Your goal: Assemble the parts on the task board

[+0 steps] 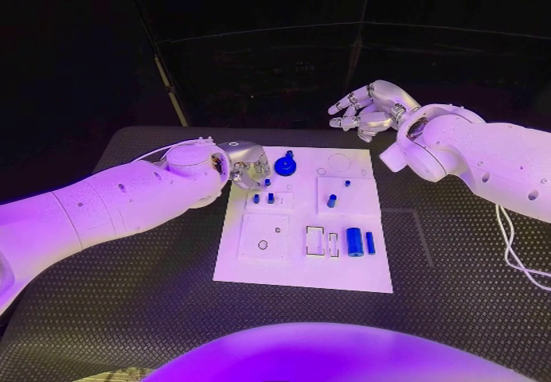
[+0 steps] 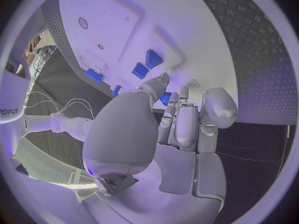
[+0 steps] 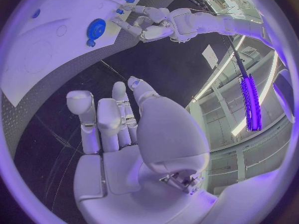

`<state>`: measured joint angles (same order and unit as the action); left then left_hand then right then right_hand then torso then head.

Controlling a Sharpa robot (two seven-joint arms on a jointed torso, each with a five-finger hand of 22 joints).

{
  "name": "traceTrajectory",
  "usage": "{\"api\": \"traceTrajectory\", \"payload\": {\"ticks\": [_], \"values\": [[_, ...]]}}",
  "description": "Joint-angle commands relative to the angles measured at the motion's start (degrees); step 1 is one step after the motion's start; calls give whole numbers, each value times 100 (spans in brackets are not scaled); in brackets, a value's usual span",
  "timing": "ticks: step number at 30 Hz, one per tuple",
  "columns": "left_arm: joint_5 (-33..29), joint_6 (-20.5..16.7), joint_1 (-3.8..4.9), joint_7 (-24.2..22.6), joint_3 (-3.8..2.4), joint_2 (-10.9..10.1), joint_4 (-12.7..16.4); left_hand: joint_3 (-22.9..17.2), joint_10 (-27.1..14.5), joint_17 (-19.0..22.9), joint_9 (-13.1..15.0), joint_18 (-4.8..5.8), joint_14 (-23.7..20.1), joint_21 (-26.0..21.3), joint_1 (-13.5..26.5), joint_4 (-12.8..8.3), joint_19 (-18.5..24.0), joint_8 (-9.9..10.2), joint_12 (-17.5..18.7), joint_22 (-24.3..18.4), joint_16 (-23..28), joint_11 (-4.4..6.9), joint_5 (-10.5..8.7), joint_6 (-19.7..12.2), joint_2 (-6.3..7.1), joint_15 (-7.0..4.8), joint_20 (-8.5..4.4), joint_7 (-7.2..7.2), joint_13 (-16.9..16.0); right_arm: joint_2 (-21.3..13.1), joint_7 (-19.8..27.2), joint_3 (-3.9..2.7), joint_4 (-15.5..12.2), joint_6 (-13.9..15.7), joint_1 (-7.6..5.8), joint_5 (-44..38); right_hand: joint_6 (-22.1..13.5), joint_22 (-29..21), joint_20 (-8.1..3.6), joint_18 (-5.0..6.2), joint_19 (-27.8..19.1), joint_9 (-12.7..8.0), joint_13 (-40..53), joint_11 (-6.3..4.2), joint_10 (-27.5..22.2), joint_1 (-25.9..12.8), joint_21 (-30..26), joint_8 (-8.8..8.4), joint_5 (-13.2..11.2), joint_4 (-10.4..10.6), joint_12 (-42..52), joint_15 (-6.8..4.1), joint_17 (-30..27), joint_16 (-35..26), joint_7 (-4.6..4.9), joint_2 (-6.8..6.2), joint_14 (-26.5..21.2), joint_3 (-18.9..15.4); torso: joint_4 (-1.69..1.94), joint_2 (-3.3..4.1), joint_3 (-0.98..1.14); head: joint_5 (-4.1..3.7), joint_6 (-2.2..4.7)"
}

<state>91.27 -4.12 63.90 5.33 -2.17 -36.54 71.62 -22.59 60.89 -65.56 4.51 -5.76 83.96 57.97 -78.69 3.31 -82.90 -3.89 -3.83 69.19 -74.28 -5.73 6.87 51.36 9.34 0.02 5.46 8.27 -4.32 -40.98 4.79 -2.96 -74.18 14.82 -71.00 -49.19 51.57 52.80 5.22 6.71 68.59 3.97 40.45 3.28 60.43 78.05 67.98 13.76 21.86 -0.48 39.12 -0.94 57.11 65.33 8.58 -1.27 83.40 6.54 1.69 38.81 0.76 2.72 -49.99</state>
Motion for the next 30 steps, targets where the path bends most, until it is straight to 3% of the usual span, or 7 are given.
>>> {"api": "traceTrajectory", "payload": {"ticks": [1,4,9,13,17,25,30], "values": [[-158,-355,6,-112,-13,-126,61,34,79,28,0,-31,117,-56,21,-5,10,-81,-96,-29,27,25,-20,141,-59,21,32,40,-24,-52,-15,-3,-11,-51,-2,-722,225,5,-25,85,-15,-10,-473,-3,-52,145,-32,7,-337,-86,-548,-34,-115,-122,-7,-5,-12,330,7,0,-4,-28,-1],[-502,-678,5,-332,-71,-265,127,5,195,98,6,-50,100,-159,16,-5,29,-148,-166,-92,65,53,-14,273,-84,0,20,15,-42,-179,37,-2,-165,33,36,-1051,410,-4,-21,82,-9,-17,-918,17,-99,216,-43,-41,-470,-180,-1044,-25,-254,-261,-14,-60,-28,657,20,3,-9,-74,-1],[-1432,-1118,3,-731,-177,-550,186,-56,249,326,13,-99,34,-458,-11,-21,99,-231,-190,-278,220,65,-11,448,-108,-13,7,7,-37,-413,26,0,-380,124,95,-1733,622,-4,26,84,-11,-24,-1805,65,-28,64,-60,-224,-635,-232,-1857,30,-323,-369,4,-239,-3,1174,-22,-13,-2,-86,-1],[-2151,-1316,2,-1042,-207,-774,233,-128,361,535,17,-142,-42,-742,-53,-48,178,-284,-236,-454,376,71,-9,572,-139,-20,1,26,-45,-615,-77,2,-505,146,180,-2471,696,32,33,81,10,-18,-2099,86,12,14,-42,-291,-743,-274,-2071,39,-308,-371,-19,-350,12,1315,-3,-23,-7,-160,-1],[-3270,-1694,-26,-1833,-218,-1007,461,-226,648,840,56,-202,-157,-1124,-149,-114,288,-396,-382,-689,608,100,4,813,-212,-37,-14,55,-105,-845,-286,2,-788,138,372,-3327,795,218,25,49,127,-13,-2364,75,150,75,85,-349,-871,-380,-2203,30,-147,-230,-35,-400,77,1495,20,-45,-9,-227,22],[-5489,-1767,-190,-2669,-221,-1374,1096,-45,717,2289,37,-463,-832,-2981,115,-26,934,-358,-431,-1846,1827,123,30,843,-65,-15,-2,24,-153,-905,-852,2,-1174,202,707,-4608,823,485,23,1,289,-19,-2629,74,278,2,274,-464,-1152,-394,-2309,25,-36,-103,-38,-491,129,1675,-30,-60,-3,-344,126],[-6486,-1646,-276,-2994,-222,-1501,1414,114,744,3051,19,-474,-1162,-3339,207,25,1061,-313,-442,-2109,2571,117,31,839,-55,-14,21,14,-180,-878,-1148,1,-1251,49,825,-5052,786,492,38,0,289,-23,-2766,111,204,-133,280,-539,-1189,-344,-2410,49,-54,-102,-21,-624,123,1694,4,-53,-22,-470,217]]}}
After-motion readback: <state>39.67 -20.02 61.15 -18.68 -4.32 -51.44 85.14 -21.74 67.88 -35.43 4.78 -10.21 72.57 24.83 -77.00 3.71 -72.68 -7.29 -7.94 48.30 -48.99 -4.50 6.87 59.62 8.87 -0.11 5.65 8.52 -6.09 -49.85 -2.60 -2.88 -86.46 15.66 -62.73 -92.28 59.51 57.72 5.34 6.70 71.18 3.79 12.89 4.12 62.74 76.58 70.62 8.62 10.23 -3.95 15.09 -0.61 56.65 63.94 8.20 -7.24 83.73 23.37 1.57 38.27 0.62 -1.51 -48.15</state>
